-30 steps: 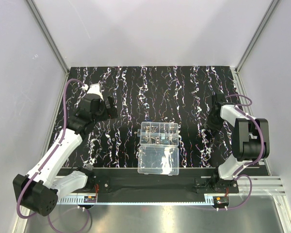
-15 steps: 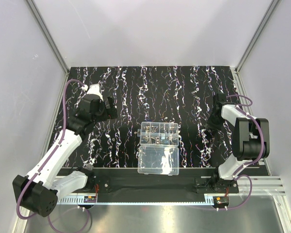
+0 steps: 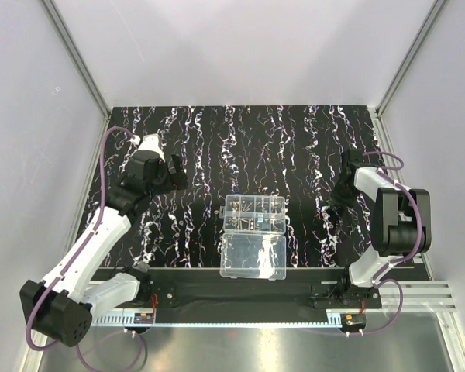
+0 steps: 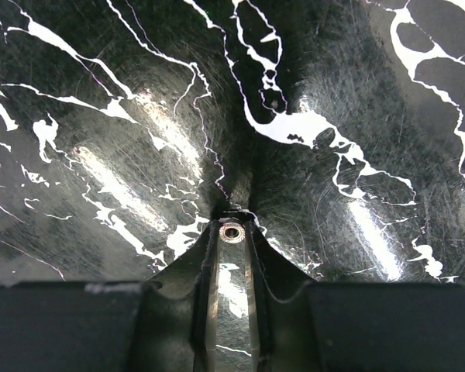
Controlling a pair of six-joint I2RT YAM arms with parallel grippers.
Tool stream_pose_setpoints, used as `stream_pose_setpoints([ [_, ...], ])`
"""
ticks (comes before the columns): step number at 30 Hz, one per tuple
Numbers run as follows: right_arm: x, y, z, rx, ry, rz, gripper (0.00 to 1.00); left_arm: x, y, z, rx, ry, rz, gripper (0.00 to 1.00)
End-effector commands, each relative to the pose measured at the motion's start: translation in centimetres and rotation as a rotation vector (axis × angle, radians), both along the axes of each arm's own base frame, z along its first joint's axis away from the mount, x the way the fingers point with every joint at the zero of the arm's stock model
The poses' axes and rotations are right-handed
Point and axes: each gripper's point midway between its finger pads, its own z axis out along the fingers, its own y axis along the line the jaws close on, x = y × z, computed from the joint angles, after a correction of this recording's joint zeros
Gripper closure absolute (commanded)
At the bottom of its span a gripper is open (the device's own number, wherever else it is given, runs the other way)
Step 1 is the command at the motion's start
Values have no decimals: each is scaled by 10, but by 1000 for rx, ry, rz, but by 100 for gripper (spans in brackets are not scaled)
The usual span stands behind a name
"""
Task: Sort the screws and nuts into containers
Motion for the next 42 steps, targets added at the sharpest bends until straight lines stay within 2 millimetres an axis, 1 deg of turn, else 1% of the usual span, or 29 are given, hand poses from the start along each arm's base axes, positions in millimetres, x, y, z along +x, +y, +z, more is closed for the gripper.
stream_pose_setpoints([
  [1,-3,8,1,33,-2,6,85,6,4,16,-9,-71,18,1],
  [3,4,15,17,50,-36,28,85,6,4,18,-11,-77,18,1],
  [5,12,27,38,64,-80,59,85,6,3,19,-17,-81,17,1],
  [6,14,42,46,65,-96,107,85,7,3,19,-18,-82,18,1],
  [8,20,58,66,63,-131,139,85,6,2,20,-24,-83,13,1],
  [9,19,79,72,71,-141,194,85,6,2,20,-25,-83,12,1],
  [11,23,103,83,88,-165,230,86,5,2,20,-25,-83,9,1],
  [12,24,112,85,92,-167,244,86,4,2,20,-24,-81,7,1],
  [13,21,130,88,102,-170,278,86,4,2,21,-25,-87,10,1],
  [14,24,139,92,110,-182,295,86,3,3,20,-24,-86,10,1],
  [15,23,147,90,111,-174,311,86,3,3,20,-25,-86,10,1],
  [16,19,160,89,114,-168,344,86,2,3,21,-26,-89,10,1],
  [17,20,166,91,114,-169,358,86,2,4,22,-27,-90,10,1],
  [19,16,178,84,103,-145,392,86,1,3,23,-28,-94,9,1],
  [24,9,192,64,104,-94,422,86,-1,4,23,-29,-97,10,1],
  [27,6,199,57,115,-82,434,87,-2,5,23,-28,-99,12,1],
  [30,7,204,56,118,-79,444,87,-2,5,23,-28,-101,12,1],
  [35,10,207,60,119,-91,455,86,-2,5,23,-28,-102,12,1],
  [37,10,208,58,119,-86,460,79,-2,5,22,-29,-97,10,1],
  [38,9,209,58,124,-83,463,73,-2,5,22,-29,-97,10,1],
  [39,9,210,59,126,-82,465,61,-1,5,23,-29,-99,9,1],
  [41,10,211,63,130,-90,471,52,-2,4,21,-28,-94,6,1],
  [42,11,212,69,133,-102,471,44,-2,4,22,-30,-97,7,1],
])
